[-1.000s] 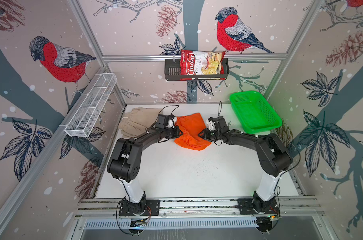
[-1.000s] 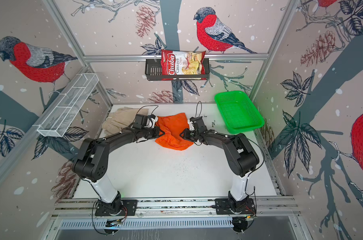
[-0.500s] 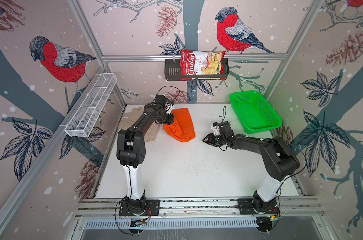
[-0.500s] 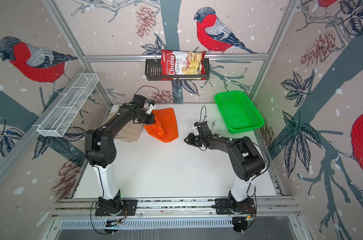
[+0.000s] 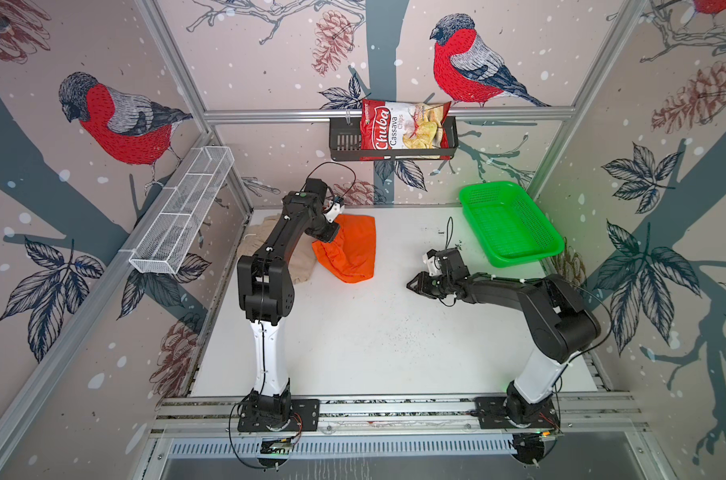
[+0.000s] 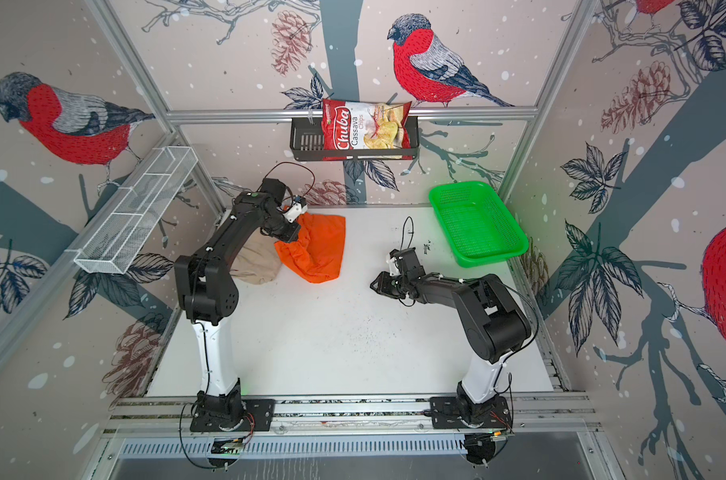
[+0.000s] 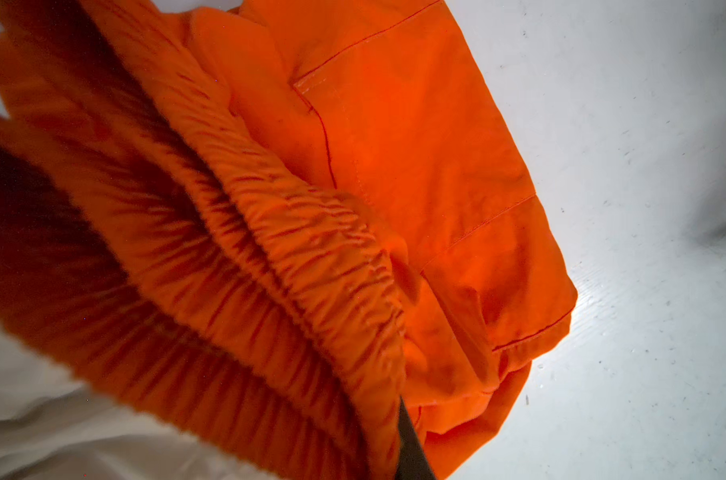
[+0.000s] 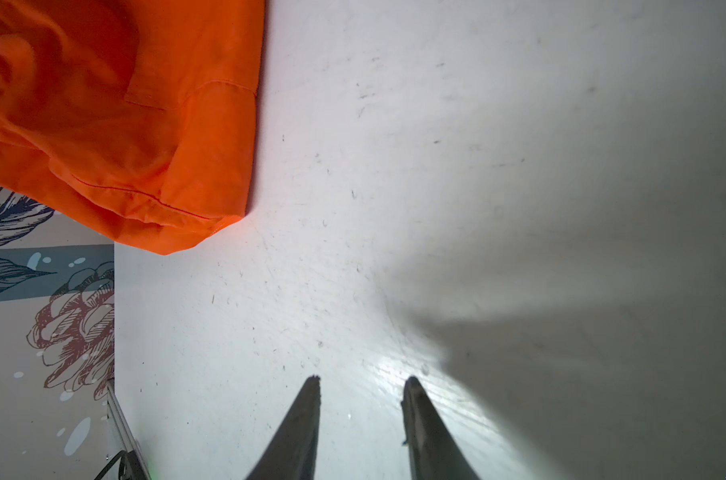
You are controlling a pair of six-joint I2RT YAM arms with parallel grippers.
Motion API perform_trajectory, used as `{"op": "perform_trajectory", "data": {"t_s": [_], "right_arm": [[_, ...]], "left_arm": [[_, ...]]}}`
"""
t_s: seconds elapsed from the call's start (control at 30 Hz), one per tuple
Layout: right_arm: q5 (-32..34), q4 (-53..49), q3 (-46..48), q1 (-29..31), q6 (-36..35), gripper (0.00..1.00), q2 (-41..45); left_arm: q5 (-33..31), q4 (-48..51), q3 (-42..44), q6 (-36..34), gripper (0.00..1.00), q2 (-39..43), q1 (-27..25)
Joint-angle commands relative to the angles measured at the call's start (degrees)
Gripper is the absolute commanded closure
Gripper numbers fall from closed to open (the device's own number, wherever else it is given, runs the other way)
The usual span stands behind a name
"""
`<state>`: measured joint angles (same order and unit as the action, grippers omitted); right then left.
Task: Fold and stack the shorts
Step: 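Lift the folded orange shorts with the left gripper while the right gripper withdraws, then carry the orange shorts onto the beige shorts with the left gripper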
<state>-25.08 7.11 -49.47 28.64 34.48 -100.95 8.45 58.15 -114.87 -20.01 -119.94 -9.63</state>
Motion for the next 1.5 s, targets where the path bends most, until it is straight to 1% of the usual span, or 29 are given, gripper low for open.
{"op": "perform_trajectory", "data": {"t_s": [0.0, 0.1, 0.23, 0.4, 1.0, 1.27, 1.47], "right_arm": [[-1.21, 1.02, 0.02, 0.18, -0.07, 0.65, 0.52], [-1.29, 0.16, -0.34, 0.56, -0.64, 0.65, 1.0], [-0.85, -1.87, -1.07, 0.81, -1.55, 0.65, 1.34], [0.02, -2.81, -0.75, 1.24, -1.65, 0.65, 2.91], [1.35, -5.04, -0.44, 1.88, -1.78, 0.65, 4.24], [1.78, -5.84, -0.95, 2.23, -1.78, 0.65, 4.09], [1.88, -6.19, -1.85, 2.73, -1.71, 0.65, 3.31]], "left_arm": [[-4.49, 0.16, 2.28, -2.21, 1.0, 3.18, 0.73], [-8.85, -2.41, 6.24, -3.15, 1.0, 6.41, 1.51], [-10.49, -3.72, 8.28, -3.78, 1.0, 8.9, 3.16], [-13.98, -4.12, 8.87, -4.77, 1.0, 10.31, 4.18], [-18.77, -4.98, 5.82, -7.8, 1.0, 12.27, 4.27], [-20.71, -5.16, 4.04, -7.39, 1.0, 12.61, 4.35], [-20.62, -5.33, 3.34, -6.46, 1.0, 13.45, 5.27]]}}
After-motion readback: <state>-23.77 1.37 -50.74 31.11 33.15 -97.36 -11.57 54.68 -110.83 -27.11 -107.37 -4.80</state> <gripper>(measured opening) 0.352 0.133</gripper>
